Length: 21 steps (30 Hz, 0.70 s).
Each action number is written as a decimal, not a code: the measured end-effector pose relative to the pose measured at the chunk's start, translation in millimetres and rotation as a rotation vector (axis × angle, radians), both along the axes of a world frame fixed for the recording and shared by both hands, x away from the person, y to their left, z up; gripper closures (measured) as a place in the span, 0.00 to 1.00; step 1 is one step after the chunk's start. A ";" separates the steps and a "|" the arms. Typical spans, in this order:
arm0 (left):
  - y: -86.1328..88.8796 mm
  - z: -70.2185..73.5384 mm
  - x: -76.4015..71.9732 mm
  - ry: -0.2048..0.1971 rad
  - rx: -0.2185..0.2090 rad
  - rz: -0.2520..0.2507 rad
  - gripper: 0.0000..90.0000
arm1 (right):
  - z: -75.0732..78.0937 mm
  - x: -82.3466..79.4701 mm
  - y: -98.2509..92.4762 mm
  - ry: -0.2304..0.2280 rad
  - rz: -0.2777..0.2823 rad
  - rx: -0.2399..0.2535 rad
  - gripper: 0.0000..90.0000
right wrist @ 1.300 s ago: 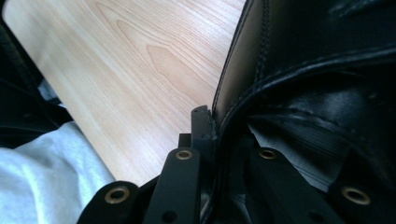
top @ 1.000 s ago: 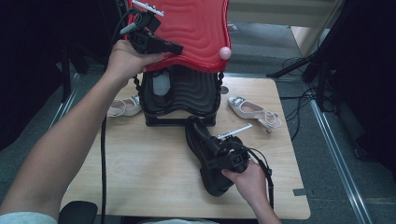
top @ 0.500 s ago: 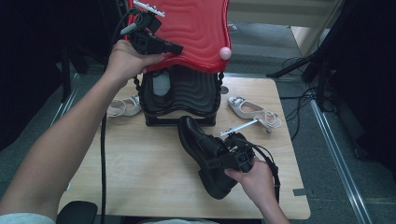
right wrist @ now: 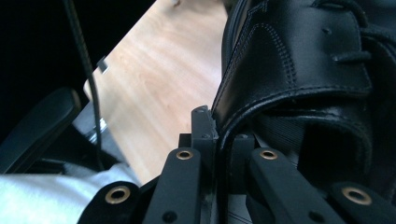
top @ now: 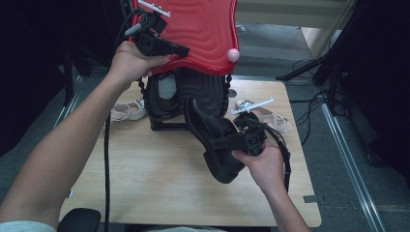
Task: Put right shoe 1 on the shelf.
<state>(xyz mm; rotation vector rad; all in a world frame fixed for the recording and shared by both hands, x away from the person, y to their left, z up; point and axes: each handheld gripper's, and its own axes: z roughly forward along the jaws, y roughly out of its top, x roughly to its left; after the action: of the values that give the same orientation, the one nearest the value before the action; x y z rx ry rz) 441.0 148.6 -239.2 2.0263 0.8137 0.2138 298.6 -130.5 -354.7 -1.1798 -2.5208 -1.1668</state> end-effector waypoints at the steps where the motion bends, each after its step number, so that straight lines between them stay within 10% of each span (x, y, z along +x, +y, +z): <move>1: 0.0 0.0 0.0 0.000 0.000 0.000 1.00 | 2.1 2.1 2.4 -0.016 -0.005 -0.003 0.97; 21: 1.6 -0.9 1.1 0.017 -0.018 -0.006 1.00 | -5.1 49.6 39.5 -0.212 -0.203 -0.050 0.97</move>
<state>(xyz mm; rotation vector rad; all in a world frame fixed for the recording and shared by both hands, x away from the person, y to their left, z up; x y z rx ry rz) 442.1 150.2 -240.1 2.0164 0.8174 0.1853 348.3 -91.0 -359.9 -1.4225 -2.6455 -1.3486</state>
